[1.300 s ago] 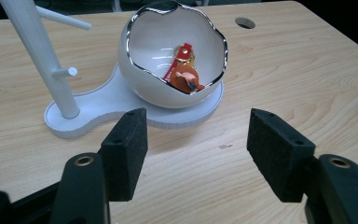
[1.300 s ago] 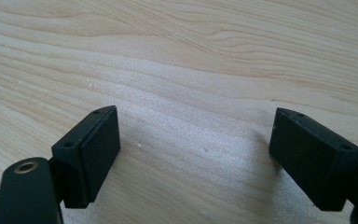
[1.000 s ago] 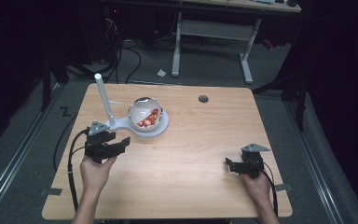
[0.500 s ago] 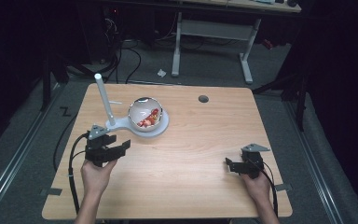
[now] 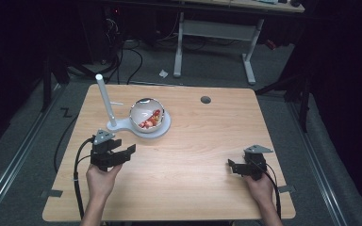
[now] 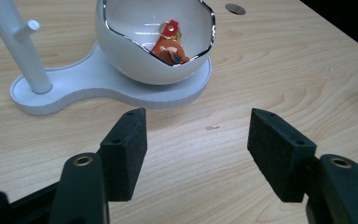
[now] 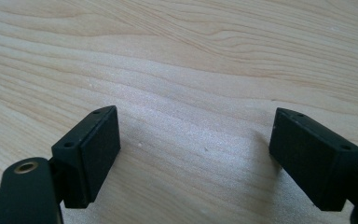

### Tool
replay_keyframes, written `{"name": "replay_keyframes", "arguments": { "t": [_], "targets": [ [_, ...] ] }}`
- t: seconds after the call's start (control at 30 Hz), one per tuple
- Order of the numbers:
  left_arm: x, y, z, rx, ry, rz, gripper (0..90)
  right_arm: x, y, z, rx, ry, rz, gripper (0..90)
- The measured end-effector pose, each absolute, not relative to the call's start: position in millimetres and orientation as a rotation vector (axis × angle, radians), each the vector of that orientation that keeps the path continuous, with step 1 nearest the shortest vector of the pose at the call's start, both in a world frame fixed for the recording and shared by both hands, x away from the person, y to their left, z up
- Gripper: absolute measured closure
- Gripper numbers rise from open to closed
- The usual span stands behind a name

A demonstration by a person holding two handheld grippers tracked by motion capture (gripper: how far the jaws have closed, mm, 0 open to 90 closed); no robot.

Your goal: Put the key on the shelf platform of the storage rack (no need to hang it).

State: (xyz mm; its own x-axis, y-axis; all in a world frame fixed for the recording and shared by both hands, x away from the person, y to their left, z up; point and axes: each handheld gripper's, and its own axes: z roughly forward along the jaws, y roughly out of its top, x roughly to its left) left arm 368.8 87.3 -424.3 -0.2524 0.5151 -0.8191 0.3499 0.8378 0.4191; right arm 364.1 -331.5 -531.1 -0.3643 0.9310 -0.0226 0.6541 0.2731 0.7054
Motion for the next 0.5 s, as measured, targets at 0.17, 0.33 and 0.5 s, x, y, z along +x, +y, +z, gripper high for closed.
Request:
{"name": "replay_keyframes", "arguments": {
  "t": [0.17, 0.33, 0.5],
  "targets": [
    [368.6, 84.2, -426.5, 0.638, 1.880, 0.166, 38.1, 364.1, -331.5, -531.1, 1.428, 2.114, 0.854, 16.1],
    [368.4, 81.5, -430.0, 0.643, 1.878, 0.160, 38.0, 364.1, -331.4, -531.1, 1.428, 2.114, 0.855, 16.2],
    [369.2, 78.8, -435.2, 0.658, 1.884, 0.149, 38.0, 364.1, -331.4, -531.1, 1.428, 2.114, 0.855, 16.2]
  ]
}}
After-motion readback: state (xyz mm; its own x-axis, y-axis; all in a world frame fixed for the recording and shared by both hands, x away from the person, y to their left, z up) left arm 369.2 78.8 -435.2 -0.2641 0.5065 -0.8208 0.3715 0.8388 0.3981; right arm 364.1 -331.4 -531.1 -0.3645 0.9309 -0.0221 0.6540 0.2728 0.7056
